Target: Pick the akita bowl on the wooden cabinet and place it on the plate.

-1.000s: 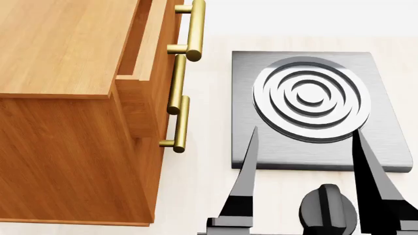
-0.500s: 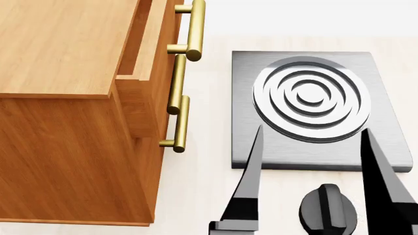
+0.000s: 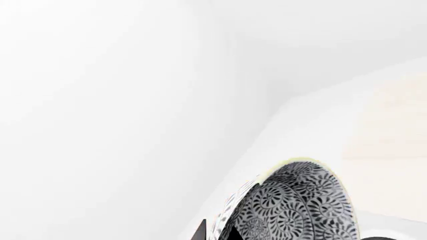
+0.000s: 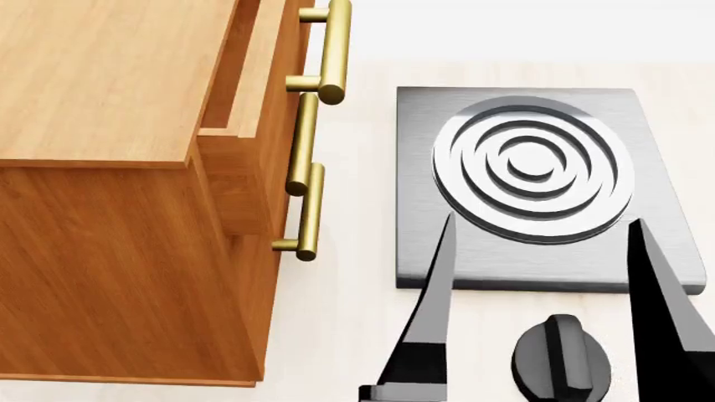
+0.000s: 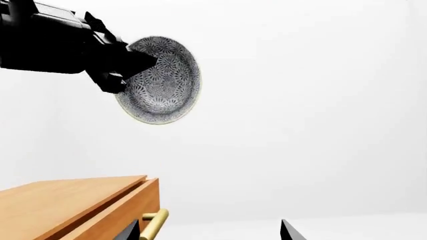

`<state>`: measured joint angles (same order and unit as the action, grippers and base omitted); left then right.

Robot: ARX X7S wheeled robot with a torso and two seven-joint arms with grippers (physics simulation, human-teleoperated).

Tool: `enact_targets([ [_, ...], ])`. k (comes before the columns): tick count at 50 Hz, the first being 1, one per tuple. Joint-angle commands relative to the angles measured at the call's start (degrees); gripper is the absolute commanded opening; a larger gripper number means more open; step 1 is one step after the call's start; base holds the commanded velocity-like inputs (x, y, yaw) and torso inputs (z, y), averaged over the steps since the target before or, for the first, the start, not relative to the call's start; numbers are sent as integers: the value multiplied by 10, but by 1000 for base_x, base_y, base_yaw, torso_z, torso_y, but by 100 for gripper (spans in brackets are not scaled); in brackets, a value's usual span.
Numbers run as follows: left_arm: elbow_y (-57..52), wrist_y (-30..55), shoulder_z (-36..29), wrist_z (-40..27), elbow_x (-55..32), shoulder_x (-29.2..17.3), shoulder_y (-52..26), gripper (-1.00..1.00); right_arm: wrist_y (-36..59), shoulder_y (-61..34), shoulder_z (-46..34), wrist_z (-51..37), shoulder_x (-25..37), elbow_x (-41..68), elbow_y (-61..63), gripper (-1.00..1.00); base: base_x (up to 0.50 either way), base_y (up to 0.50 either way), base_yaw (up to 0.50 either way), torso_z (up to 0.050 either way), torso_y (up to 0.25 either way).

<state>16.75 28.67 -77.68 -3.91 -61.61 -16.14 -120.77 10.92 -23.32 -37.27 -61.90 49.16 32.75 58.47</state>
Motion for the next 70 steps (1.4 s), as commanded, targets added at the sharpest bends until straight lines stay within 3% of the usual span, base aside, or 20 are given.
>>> enact_targets([
  [1, -90, -25, 3, -7, 16, -32, 17, -100, -3, -5, -4, -8, 6, 1, 5, 100, 0, 0, 0, 0, 0],
  [12, -140, -36, -14, -4, 38, -45, 33, -100, -10, -19, -21, -24, 19, 4, 12, 100, 0, 0, 0, 0, 0],
  [33, -151, -45, -20, -11, 46, -45, 63, -100, -57, -106, -135, -90, 66, 4, 12, 100, 0, 0, 0, 0, 0],
  [47, -210, -61, -13, 7, 38, -96, 74, -100, -68, -117, -151, -100, 74, 4, 7, 100, 0, 0, 0, 0, 1],
  [70, -268, -68, -33, -2, 60, -122, 106, -100, -70, -130, -167, -108, 78, 4, 6, 100, 0, 0, 0, 0, 0],
])
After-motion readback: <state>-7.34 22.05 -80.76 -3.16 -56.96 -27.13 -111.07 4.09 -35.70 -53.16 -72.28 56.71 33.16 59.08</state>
